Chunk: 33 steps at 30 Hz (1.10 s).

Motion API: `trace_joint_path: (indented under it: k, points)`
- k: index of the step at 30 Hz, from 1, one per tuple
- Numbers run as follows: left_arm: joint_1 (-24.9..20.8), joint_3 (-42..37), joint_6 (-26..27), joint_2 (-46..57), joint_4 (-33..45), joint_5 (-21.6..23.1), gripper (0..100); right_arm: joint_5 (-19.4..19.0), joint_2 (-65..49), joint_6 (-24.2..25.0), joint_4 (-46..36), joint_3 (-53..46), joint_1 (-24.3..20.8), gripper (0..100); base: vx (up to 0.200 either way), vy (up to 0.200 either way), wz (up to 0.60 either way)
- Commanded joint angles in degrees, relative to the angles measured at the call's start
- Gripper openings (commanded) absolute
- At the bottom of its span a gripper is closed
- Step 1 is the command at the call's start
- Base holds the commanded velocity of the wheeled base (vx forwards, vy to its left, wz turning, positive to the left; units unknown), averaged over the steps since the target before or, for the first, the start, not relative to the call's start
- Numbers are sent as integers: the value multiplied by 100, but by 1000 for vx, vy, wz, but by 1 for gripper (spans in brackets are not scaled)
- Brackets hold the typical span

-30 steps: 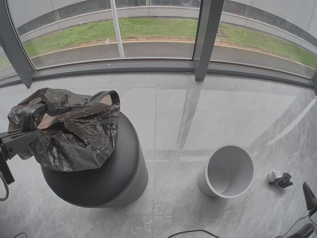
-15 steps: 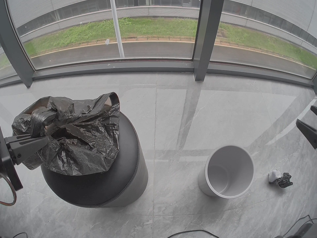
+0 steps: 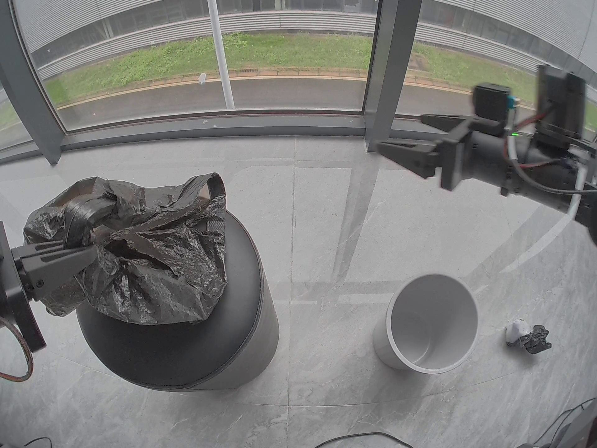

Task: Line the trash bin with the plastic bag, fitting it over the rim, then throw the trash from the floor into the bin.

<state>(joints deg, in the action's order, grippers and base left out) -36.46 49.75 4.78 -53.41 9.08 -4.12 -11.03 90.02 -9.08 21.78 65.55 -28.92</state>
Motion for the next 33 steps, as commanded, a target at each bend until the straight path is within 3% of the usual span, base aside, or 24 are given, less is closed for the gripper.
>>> trace_joint_path:
  k: [1, 5, 10, 19, 22, 28, 33]
  points:
    - [-98, 580, 252, -636, -521, 17, 0, 312, 3048, -164, 907, 2006, -1564, 100, 0, 0, 0]
    - [-133, 747, 269, -979, -1128, 25, 0, 479, 2925, 47, 1073, 1742, -1556, 100, 0, 0, 0]
    - [-247, 580, 269, -768, -1049, 17, 0, 488, 2864, 73, 1223, 1470, -1556, 100, 0, 0, 0]
    - [-256, -299, 269, 656, 709, 25, 0, 506, 2811, 73, 1407, 1505, -1477, 100, 0, 0, 0]
    - [-256, -457, 260, 999, 938, 25, 0, 506, 2767, 73, 1399, 1461, -1380, 100, 0, 0, 0]
    - [-247, -422, 260, 946, 797, 17, 0, 488, 2802, 12, 1407, 1241, -1424, 100, 0, 0, 0]
    - [-247, -431, 260, 603, 94, -1, 0, 497, 2767, -138, 1407, 1065, -1433, 100, 0, 0, 0]
